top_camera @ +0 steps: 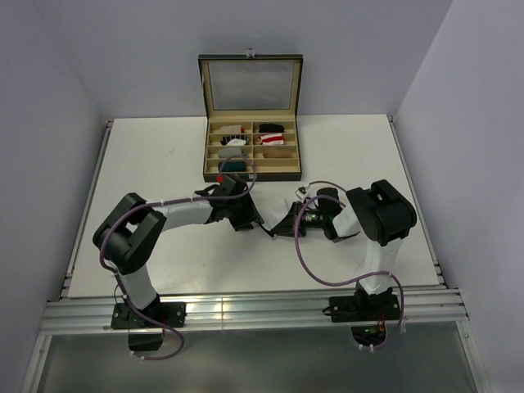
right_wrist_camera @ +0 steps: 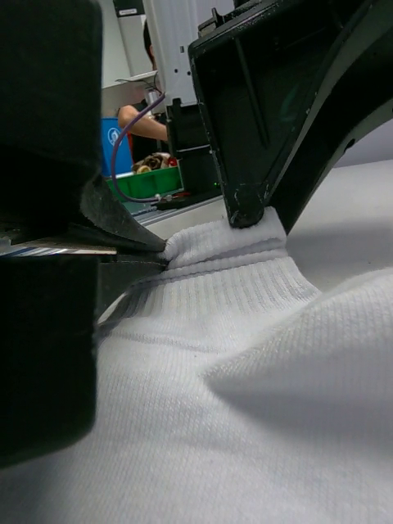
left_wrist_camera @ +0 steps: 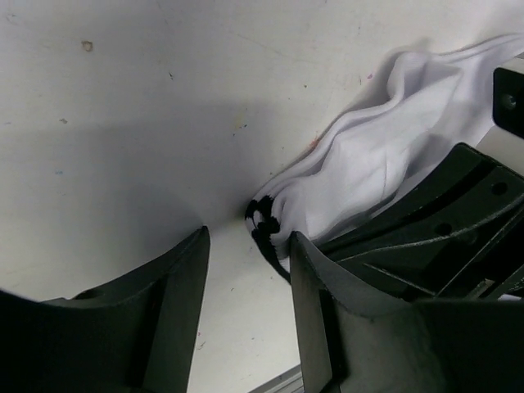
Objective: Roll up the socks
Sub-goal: Roll the sock at the center of the board.
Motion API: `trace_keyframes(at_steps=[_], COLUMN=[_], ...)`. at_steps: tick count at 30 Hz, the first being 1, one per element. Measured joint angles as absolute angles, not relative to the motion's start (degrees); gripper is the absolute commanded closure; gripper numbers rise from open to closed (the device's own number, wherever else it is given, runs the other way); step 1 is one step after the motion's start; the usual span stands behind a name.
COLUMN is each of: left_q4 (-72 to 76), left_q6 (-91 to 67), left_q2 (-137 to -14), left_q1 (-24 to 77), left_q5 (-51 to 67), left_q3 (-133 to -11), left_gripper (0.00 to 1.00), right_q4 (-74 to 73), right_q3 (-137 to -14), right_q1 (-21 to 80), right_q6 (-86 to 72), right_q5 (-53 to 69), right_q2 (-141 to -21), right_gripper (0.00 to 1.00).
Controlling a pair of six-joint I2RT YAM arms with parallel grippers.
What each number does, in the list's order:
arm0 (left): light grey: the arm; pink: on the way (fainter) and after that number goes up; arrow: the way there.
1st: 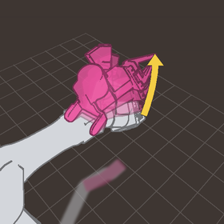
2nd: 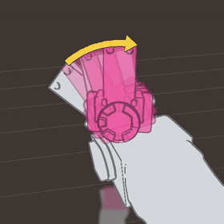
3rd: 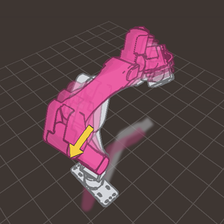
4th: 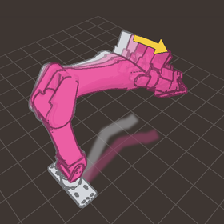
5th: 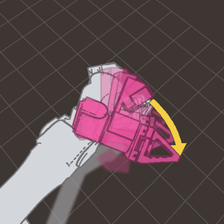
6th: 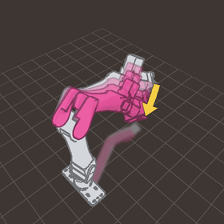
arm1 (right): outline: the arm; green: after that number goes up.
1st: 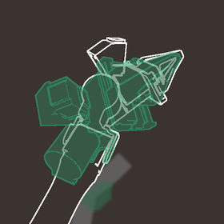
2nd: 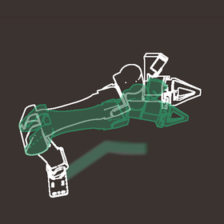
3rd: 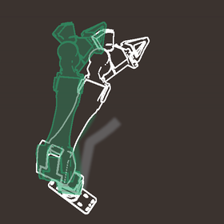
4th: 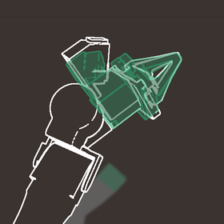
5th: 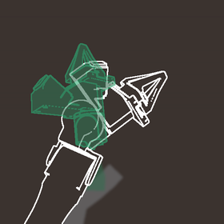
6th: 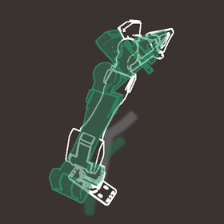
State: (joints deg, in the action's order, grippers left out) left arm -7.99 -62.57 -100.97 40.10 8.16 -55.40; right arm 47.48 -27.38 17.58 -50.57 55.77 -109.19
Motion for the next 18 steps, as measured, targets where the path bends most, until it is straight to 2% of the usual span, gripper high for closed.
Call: trace_keyframes(at_steps=[5,12,14,15,16,18], left_q4=[-8.05,-10.55,-11.46,-11.84,-12.1,-12.58], left_q6=[-62.02,-59.64,-58.87,-58.3,-57.8,-57.23], left_q2=[-103.07,-107.04,-107.39,-107.55,-107.63,-107.7], left_q1=[40.1,40.32,40.51,40.66,40.75,40.91], left_q5=[8.54,9.61,9.65,9.65,9.65,9.45], left_q3=[-57.43,-62.0,-62.98,-63.37,-63.68,-64.01], left_gripper=[0.55,0.81,0.86,0.92,0.94,0.98], right_q4=[47.46,45.87,44.1,42.72,41.5,38.59], right_q3=[-27.38,-27.42,-27.42,-27.42,-27.42,-27.46], right_q1=[17.58,17.56,17.56,17.58,17.61,17.74], right_q6=[-50.65,-50.02,-49.25,-48.45,-47.81,-46.28], right_q5=[55.75,55.18,54.35,53.74,53.15,51.46], right_q2=[-109.23,-108.44,-107.2,-106.26,-105.41,-103.26], right_gripper=[1.0,0.99,0.9,0.87,0.8,0.75])
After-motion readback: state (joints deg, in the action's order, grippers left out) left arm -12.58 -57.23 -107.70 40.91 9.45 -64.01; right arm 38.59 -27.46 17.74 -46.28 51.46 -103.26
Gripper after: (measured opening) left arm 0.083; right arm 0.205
